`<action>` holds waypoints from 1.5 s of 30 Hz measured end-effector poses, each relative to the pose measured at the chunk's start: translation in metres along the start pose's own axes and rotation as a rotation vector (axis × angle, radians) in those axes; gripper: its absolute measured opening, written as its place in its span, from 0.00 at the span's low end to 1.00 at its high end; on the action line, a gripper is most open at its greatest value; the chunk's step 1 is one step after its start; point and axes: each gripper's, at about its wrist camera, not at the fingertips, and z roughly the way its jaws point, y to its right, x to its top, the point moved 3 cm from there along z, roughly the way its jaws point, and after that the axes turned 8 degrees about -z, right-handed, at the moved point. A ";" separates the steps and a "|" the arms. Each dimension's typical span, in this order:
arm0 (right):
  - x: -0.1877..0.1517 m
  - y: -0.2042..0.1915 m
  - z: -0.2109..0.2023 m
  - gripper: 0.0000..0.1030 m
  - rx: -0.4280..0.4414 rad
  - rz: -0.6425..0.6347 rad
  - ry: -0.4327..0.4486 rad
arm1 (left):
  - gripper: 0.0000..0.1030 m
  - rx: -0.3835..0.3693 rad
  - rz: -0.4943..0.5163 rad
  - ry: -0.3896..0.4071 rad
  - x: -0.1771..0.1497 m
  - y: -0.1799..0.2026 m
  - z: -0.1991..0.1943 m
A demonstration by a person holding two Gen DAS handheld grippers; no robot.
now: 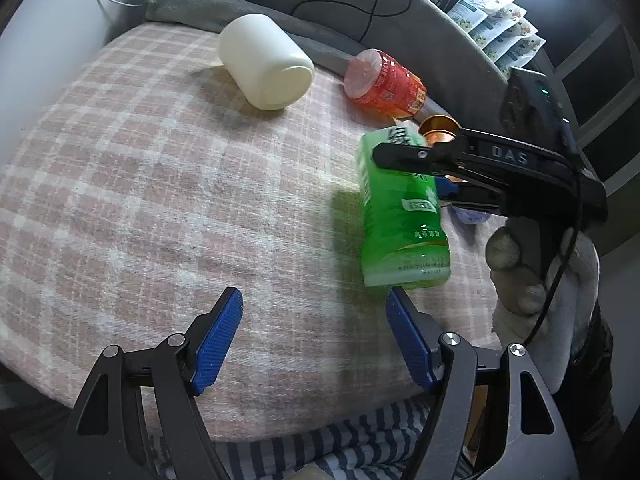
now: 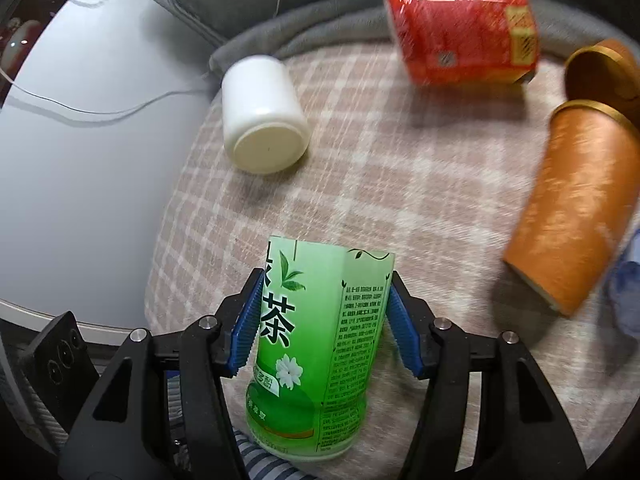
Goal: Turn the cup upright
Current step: 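Close the right gripper on the green bottle and lift it, then rotate the right gripper to stand the green bottle upright on the table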
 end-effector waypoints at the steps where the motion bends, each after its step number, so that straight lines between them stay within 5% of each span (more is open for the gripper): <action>1: -0.001 -0.001 -0.007 0.59 -0.018 -0.014 0.030 | 0.71 -0.003 0.002 0.001 0.001 0.001 0.001; 7: -0.002 -0.003 -0.039 0.59 -0.167 -0.111 0.180 | 0.71 -0.017 0.012 0.008 0.001 0.010 0.001; 19: -0.008 -0.013 -0.053 0.59 -0.302 -0.231 0.348 | 0.71 -0.011 0.033 0.024 -0.002 0.020 -0.001; 45: -0.046 -0.038 -0.072 0.59 -0.357 -0.307 0.370 | 0.71 -0.008 0.070 0.041 -0.009 0.034 -0.005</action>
